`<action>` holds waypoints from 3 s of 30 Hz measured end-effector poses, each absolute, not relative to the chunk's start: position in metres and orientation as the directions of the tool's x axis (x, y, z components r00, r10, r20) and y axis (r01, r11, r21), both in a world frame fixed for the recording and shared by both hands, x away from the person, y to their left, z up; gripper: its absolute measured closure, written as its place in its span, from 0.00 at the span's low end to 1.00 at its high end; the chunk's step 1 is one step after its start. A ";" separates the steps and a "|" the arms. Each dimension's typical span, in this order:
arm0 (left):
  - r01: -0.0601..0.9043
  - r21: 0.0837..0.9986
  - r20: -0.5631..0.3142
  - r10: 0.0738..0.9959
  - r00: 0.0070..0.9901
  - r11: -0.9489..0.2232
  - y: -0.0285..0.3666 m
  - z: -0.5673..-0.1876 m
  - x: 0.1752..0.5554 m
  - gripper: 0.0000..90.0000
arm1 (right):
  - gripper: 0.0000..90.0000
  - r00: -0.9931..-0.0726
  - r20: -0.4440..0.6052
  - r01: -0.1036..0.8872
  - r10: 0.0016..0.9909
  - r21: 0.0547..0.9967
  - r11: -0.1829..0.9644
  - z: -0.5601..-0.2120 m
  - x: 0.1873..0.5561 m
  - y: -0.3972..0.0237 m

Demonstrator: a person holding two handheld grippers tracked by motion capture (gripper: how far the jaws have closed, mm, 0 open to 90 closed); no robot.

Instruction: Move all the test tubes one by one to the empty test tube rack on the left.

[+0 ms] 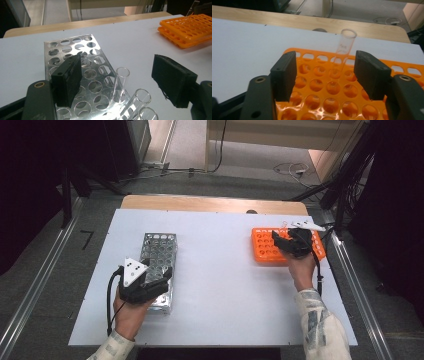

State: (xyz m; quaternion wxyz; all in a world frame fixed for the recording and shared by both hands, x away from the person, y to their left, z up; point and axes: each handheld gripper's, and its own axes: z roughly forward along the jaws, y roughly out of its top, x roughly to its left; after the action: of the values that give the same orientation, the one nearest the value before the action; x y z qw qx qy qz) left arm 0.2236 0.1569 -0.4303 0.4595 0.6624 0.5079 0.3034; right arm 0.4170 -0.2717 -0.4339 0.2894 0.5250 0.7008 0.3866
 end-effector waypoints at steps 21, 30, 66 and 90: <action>0.396 0.916 -0.069 0.948 0.310 -0.063 0.156 -0.431 0.224 0.27 | 0.66 -0.229 0.008 0.545 0.973 0.830 0.121 -0.459 0.450 -0.272; 0.393 0.918 -0.076 0.946 0.315 -0.057 0.157 -0.430 0.224 0.27 | 0.81 -0.216 0.004 0.552 0.976 0.825 0.119 -0.461 0.453 -0.269; 0.386 0.920 -0.070 0.944 0.322 -0.064 0.155 -0.427 0.221 0.26 | 0.81 -0.515 0.038 0.444 0.856 0.866 0.229 -0.421 0.367 -0.227; 0.386 0.920 -0.077 0.933 0.352 -0.070 0.151 -0.423 0.218 0.24 | 0.81 -0.728 0.028 0.388 0.686 0.841 0.377 -0.432 0.319 -0.154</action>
State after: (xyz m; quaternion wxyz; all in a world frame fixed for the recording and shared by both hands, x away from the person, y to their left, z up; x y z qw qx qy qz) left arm 0.2178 0.1508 -0.4230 0.4734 0.6721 0.4908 0.2886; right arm 0.3189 -0.1543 -0.4322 0.1653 0.3300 0.8133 0.4498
